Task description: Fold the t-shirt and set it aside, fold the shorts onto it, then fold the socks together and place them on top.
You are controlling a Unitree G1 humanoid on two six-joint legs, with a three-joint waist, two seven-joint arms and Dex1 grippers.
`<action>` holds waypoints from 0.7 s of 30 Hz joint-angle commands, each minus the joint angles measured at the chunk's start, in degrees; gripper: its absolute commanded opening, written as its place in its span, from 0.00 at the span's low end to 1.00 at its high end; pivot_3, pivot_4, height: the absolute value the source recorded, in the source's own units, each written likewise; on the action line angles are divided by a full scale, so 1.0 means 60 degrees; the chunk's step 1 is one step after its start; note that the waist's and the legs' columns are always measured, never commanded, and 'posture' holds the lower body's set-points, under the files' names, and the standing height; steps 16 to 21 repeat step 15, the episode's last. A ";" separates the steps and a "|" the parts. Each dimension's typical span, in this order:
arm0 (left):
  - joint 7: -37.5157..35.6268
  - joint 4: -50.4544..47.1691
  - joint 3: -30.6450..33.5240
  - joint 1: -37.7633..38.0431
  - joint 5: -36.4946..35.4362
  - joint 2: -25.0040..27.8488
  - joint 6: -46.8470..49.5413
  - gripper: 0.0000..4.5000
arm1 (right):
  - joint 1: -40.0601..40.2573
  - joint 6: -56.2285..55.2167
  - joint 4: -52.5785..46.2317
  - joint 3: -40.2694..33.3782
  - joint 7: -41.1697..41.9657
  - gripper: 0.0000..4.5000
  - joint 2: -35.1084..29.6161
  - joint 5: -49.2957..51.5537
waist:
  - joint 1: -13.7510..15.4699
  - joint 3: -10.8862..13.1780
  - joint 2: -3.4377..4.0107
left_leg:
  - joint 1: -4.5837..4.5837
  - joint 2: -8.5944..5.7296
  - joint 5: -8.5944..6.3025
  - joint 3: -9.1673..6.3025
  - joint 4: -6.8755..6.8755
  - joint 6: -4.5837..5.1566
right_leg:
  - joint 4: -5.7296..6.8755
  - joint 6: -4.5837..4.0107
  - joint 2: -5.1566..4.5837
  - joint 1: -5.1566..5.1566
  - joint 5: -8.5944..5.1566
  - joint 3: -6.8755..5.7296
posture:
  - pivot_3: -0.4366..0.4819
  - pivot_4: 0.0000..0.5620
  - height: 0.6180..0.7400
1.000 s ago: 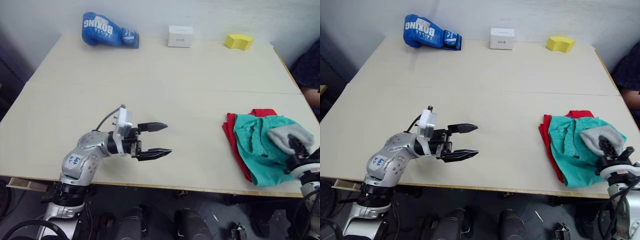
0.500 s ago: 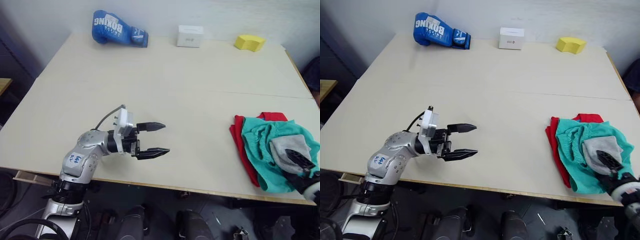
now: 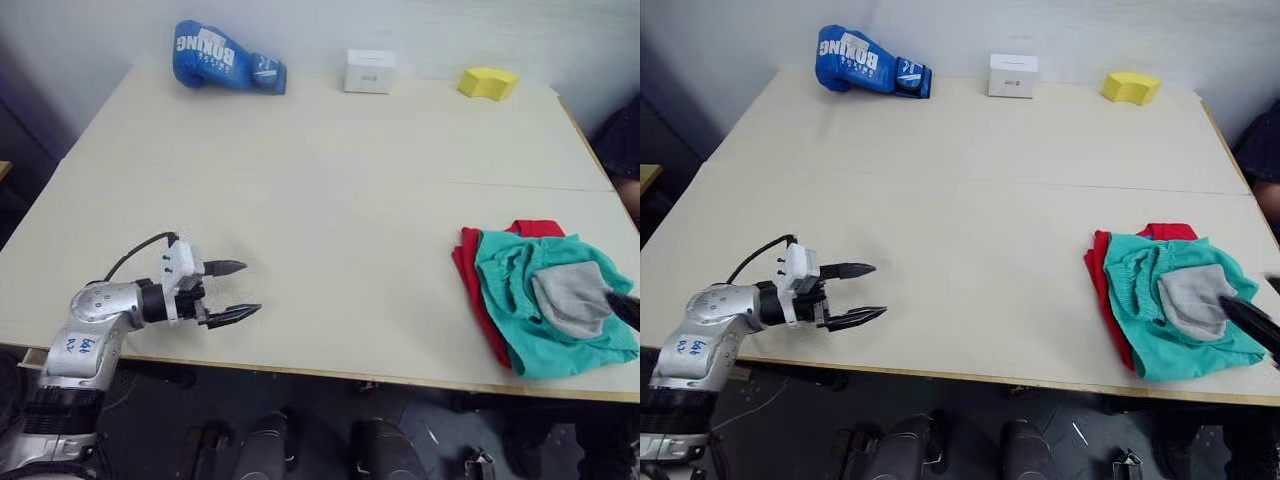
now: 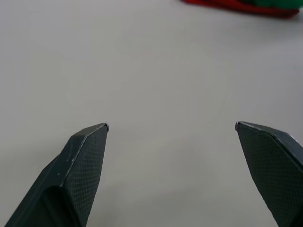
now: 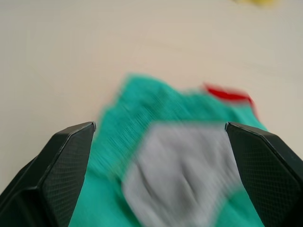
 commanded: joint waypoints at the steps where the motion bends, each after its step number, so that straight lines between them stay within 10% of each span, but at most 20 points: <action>1: 0.0352 0.0180 0.0588 0.0183 0.0425 0.0337 -0.0640 1.00 | -0.1351 -0.1085 -0.0610 0.2694 0.0952 0.99 -0.0547 -0.1905 | 0.0034 0.0002 0.0001 | 0.0006 0.0000 0.0002 -0.0002 -0.0004 -0.0003 | 0.0003 0.0000 -0.0003 -0.0003 0.0000 -0.0001 | 0.48 0.27 1.00; 9: 0.0836 -0.0201 0.1419 0.1752 0.0706 0.0371 -0.1704 1.00 | -0.5614 -0.5821 0.2157 0.7822 0.2164 0.99 0.1928 -0.6314 | 0.0039 0.0015 -0.0014 | -0.0022 -0.0016 0.0010 0.0003 0.0034 -0.0021 | 0.0008 -0.0005 -0.0011 -0.0005 -0.0004 -0.0039 | 0.48 0.27 1.00; 21: 0.1816 -0.0031 0.1468 0.1743 0.1099 -0.0349 -0.2747 1.00 | -0.6610 -0.7723 0.4641 0.8429 0.2412 0.99 0.3022 -0.7066 | 0.0086 0.0025 -0.0027 | -0.0001 -0.0035 0.0025 0.0014 0.0053 0.0017 | 0.0023 0.0030 -0.0029 0.0018 0.0012 -0.0041 | 0.48 0.27 1.00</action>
